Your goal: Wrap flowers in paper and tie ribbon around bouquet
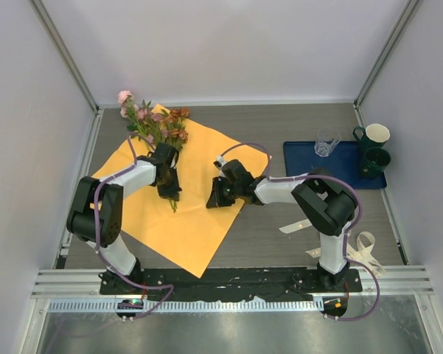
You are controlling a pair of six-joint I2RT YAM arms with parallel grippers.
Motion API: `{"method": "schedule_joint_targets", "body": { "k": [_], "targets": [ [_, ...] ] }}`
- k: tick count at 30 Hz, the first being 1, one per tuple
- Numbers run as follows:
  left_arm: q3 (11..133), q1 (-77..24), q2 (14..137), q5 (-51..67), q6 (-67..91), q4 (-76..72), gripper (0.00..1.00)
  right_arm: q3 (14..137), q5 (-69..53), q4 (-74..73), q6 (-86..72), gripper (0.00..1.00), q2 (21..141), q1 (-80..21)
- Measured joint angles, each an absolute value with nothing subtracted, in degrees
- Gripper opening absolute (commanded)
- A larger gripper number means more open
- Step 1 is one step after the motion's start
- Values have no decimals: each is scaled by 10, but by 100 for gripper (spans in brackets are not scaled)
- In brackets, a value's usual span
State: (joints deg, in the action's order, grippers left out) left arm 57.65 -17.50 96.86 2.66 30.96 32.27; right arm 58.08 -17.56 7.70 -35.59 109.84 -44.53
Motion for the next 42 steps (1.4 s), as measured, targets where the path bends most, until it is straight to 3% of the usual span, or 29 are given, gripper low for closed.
{"method": "schedule_joint_targets", "body": {
  "k": [4, 6, 7, 8, 11, 14, 18, 20, 23, 27, 30, 31, 32, 40, 42],
  "targets": [
    [569, -175, 962, 18, 308, 331, 7, 589, -172, 59, -341, 5, 1097, -445],
    [568, -175, 956, 15, 308, 338, 9, 590, -167, 45, -326, 14, 1092, -445],
    [568, -175, 950, 15, 308, 340, 13, 590, -165, 37, -319, 20, 1087, -444],
    [569, -175, 942, 16, 309, 345, 15, 590, -160, 22, -309, 34, 1081, -445],
    [569, -175, 897, 33, 312, 359, 29, 590, -136, -48, -263, 57, 1039, -454],
    [570, -175, 817, 54, 324, 372, 40, 587, -90, -107, -199, 62, 969, -498],
    [556, -175, 681, 89, 357, 366, 51, 585, -26, -150, -125, 67, 891, -654],
    [525, -175, 607, 109, 386, 361, 62, 581, 13, -156, -96, 68, 881, -749],
    [459, -175, 502, 134, 433, 358, 65, 569, 54, -167, -72, 69, 885, -831],
    [409, -175, 433, 152, 476, 368, 60, 567, 120, -192, -96, 69, 897, -824],
    [384, -175, 410, 174, 502, 361, 37, 566, 142, -202, -181, 68, 896, -797],
    [370, -175, 405, 182, 512, 352, 24, 561, 140, -199, -223, 68, 893, -785],
    [352, -175, 403, 189, 521, 343, 20, 554, 139, -195, -251, 67, 889, -778],
    [280, -267, 501, 159, 550, 300, 0, 335, 76, -31, -563, 57, 786, -739],
    [273, -290, 523, 132, 552, 290, 0, 289, 63, 34, -616, 56, 778, -732]
  ]
}}
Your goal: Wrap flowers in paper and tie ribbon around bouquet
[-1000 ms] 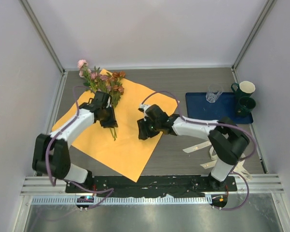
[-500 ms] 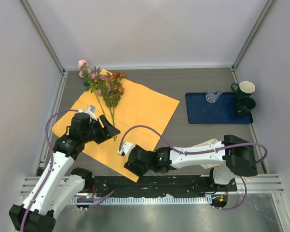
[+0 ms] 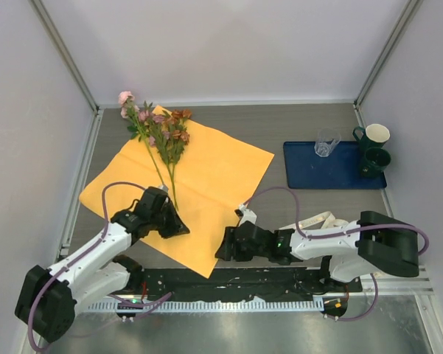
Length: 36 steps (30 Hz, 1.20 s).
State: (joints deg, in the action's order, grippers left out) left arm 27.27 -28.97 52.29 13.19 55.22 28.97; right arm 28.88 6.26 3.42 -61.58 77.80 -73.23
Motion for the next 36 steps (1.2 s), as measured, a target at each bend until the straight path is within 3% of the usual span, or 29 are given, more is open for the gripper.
{"method": "schedule_joint_targets", "body": {
  "k": [9, 21, 29, 36],
  "targets": [
    [247, -325, 616, 34, 577, 258, 0, 218, 28, 288, -786, 54, 854, -724],
    [255, -370, 641, -10, 613, 221, 0, 190, 7, 438, -842, 57, 919, -725],
    [254, -374, 639, -16, 617, 220, 0, 168, 46, 384, -854, 66, 856, -733],
    [252, -375, 636, -20, 625, 220, 0, 166, 85, 239, -798, 68, 754, -656]
  ]
}}
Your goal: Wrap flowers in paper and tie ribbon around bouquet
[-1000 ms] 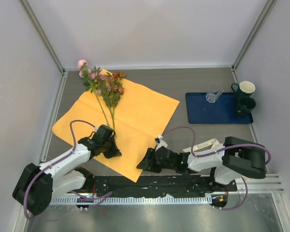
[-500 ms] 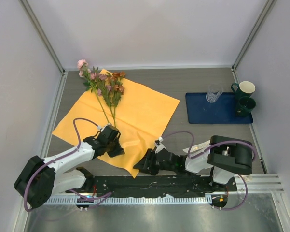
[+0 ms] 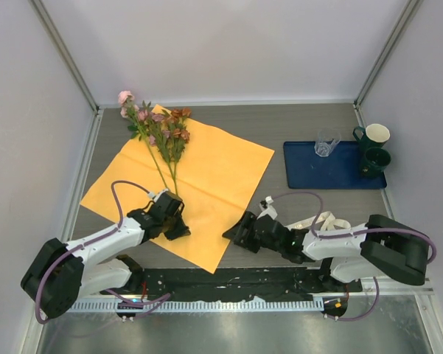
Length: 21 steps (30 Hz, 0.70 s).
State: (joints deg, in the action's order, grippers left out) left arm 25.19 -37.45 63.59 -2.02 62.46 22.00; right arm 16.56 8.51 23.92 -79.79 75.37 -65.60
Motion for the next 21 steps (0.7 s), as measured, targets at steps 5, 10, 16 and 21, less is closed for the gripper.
{"method": "schedule_joint_targets", "body": {
  "k": [5, 10, 16, 21],
  "targets": [
    [252, -375, 636, -20, 625, 220, 0, 163, 81, 203, -739, 68, 723, -579],
    [252, -375, 636, -20, 626, 220, 0, 184, 64, 193, -685, 67, 738, -532],
    [252, -375, 635, -21, 626, 221, 0, 201, 21, 251, -656, 64, 794, -508],
    [252, -375, 632, -25, 626, 224, 0, 203, -17, 328, -658, 64, 843, -523]
  ]
}}
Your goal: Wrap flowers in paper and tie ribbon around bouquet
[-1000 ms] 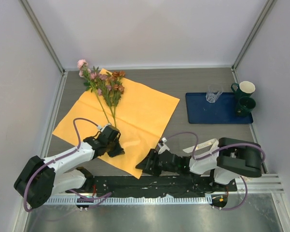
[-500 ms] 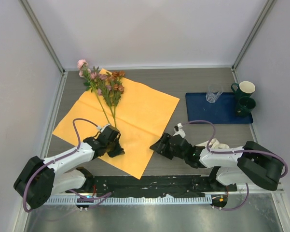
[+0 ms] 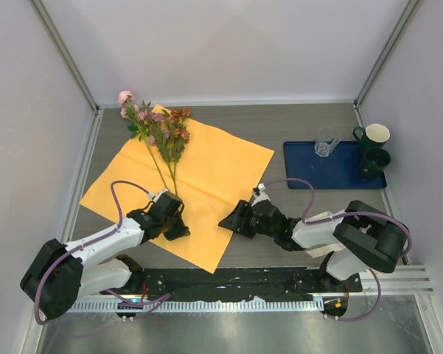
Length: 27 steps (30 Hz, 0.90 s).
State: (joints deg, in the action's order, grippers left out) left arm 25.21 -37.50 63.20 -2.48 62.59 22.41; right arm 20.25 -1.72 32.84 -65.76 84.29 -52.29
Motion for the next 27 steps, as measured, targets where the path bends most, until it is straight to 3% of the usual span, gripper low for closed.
{"method": "schedule_joint_targets", "body": {
  "k": [8, 12, 15, 20, 21, 22, 23, 24, 27],
  "targets": [
    [252, -375, 626, -30, 626, 234, 0, 192, -20, 365, -705, 61, 859, -636],
    [253, -375, 621, -34, 625, 246, 0, 187, -7, 393, -735, 54, 874, -671],
    [255, -375, 617, -39, 623, 260, 0, 189, -5, 419, -750, 46, 899, -679],
    [267, -375, 597, -50, 611, 307, 2, 190, 0, 427, -767, 16, 911, -685],
    [271, -375, 590, -51, 610, 318, 9, 190, 0, 428, -770, 3, 911, -686],
    [278, -375, 582, -53, 607, 327, 16, 190, 0, 428, -771, 0, 911, -686],
    [287, -375, 574, -55, 602, 337, 25, 192, -1, 427, -771, 0, 911, -686],
    [298, -375, 564, -58, 595, 348, 40, 194, -1, 425, -771, 0, 911, -686],
    [340, -375, 529, -71, 579, 376, 56, 216, -10, 396, -766, 0, 910, -679]
  ]
}}
